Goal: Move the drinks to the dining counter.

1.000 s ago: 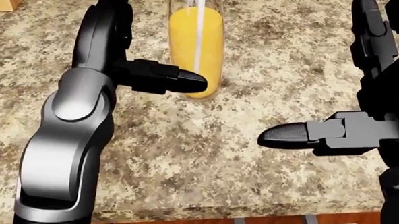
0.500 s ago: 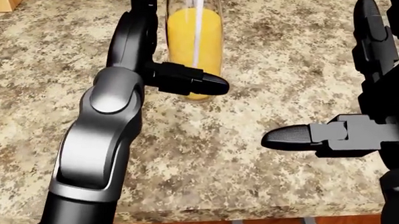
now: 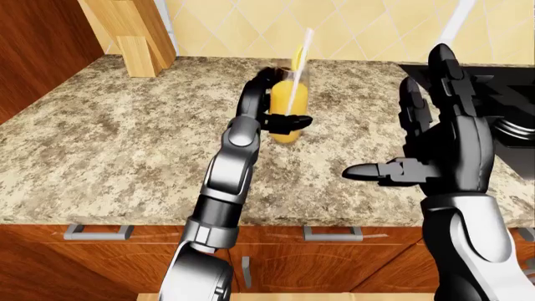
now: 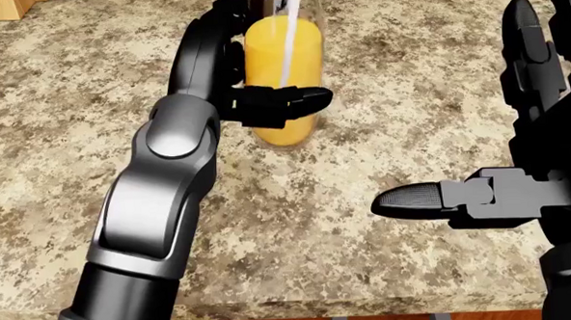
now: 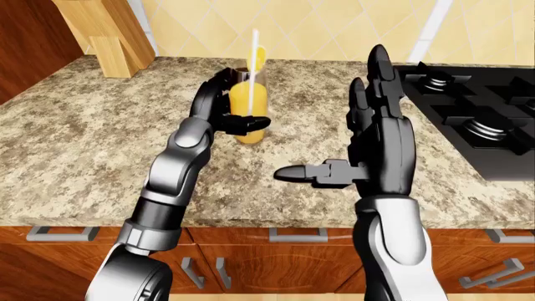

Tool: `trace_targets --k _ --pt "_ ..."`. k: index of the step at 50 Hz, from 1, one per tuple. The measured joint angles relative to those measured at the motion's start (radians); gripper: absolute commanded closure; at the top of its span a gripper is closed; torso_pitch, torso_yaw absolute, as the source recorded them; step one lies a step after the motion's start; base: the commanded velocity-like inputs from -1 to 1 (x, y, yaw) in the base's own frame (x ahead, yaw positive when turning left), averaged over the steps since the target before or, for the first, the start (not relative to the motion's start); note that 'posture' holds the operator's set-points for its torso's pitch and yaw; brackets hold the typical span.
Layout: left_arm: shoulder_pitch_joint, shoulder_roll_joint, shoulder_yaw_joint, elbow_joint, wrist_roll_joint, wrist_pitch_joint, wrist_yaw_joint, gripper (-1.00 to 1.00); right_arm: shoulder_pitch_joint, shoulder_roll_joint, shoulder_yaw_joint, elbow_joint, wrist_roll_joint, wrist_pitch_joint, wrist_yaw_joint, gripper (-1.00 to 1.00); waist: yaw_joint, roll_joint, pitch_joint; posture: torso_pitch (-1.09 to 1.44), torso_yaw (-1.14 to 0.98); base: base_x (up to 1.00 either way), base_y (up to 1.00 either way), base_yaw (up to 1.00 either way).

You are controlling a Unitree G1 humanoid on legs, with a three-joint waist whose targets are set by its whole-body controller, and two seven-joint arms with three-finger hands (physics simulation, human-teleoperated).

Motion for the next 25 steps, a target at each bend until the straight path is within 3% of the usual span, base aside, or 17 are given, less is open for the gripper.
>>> trace_targets --k 2,10,12,25 --pt "0.001 -0.001 -0.001 0.002 0.001 -0.004 0.002 0.18 0.004 0.002 0.004 0.006 -0.003 -0.007 0.003 -1.0 0.0 0.0 0.0 0.0 0.0 0.0 0.0 0.0" --pt "0.009 -0.001 -0.001 -0.017 0.006 -0.006 0.006 0.62 0.006 0.004 -0.001 0.0 -0.006 -0.008 0.007 -1.0 -0.001 0.001 -0.001 0.0 0.0 0.0 0.0 0.0" --pt "0.015 -0.002 -0.003 -0.034 0.008 0.004 0.005 1.0 0.006 0.003 -0.002 0.001 -0.006 -0.01 0.008 -1.0 -0.002 0.001 -0.001 0.0 0.0 0.0 0.0 0.0" --pt "0.036 -0.014 -0.033 -0.338 0.028 0.24 -0.042 1.0 -0.018 -0.007 -0.018 -0.016 0.014 0.024 -0.003 -1.0 -0.003 0.003 0.009 0.0 0.0 0.0 0.0 0.0"
